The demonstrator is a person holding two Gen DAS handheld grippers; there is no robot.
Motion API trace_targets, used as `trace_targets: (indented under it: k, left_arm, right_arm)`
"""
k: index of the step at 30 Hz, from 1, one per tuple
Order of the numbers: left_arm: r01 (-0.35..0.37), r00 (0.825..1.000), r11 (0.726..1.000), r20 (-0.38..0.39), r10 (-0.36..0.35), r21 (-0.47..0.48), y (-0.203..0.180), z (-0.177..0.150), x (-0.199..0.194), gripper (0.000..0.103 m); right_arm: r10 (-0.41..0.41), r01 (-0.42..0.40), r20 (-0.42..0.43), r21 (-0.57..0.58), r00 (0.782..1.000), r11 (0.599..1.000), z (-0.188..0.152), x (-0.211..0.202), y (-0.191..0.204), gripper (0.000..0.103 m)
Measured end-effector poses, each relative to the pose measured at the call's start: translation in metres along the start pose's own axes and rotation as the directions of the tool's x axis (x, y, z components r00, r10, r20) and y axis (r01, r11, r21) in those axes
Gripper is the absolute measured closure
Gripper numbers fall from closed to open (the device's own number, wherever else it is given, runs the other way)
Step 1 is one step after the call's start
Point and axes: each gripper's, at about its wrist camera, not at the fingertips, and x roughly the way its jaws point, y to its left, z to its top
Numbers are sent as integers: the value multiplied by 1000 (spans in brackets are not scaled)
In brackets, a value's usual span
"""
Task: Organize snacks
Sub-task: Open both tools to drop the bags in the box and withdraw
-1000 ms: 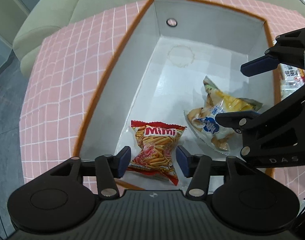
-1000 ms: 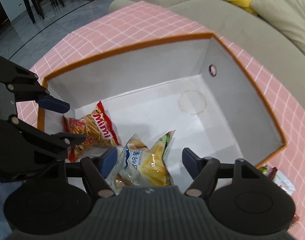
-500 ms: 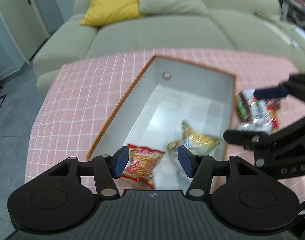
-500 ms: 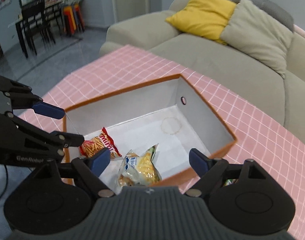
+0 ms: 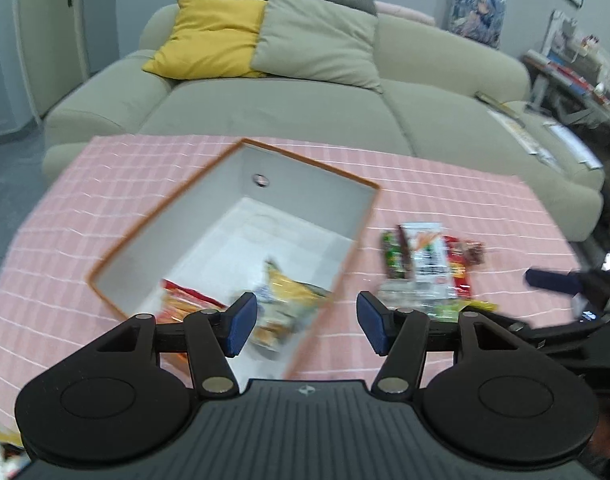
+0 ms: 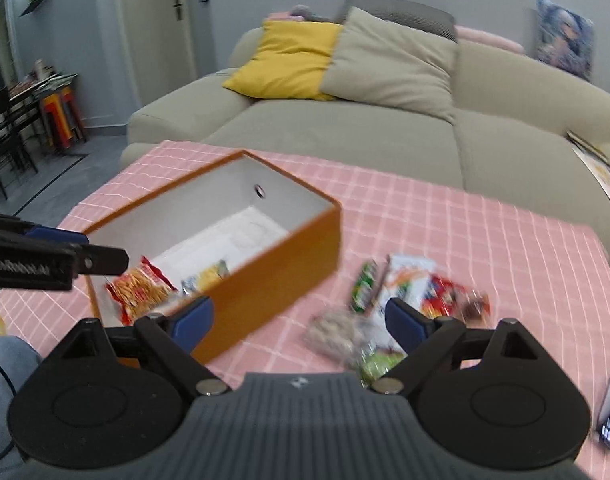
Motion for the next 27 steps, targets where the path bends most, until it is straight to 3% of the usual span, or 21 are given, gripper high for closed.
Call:
trace_targets:
  k: [6, 14, 22, 27]
  left_arm:
    - [65, 998, 998, -28, -64, 14, -25, -21, 18, 33]
    - [104, 991, 993, -90, -99, 54, -51, -47, 58, 33]
    - [147, 984, 987, -111, -139, 69, -70, -48, 88, 33]
    - [145, 981, 986, -139, -132, 87, -79, -43, 112, 33]
  right_arm:
    - [-102, 102, -7, 34, 995, 994, -45, 3, -24, 16]
    - [-140, 146, -66, 83, 988, 986, -81, 23, -54, 20]
    - [-195, 198, -80, 45, 978, 979, -84, 51, -72, 20]
    - [-180, 179, -82, -12, 980, 984, -77, 70, -76, 25]
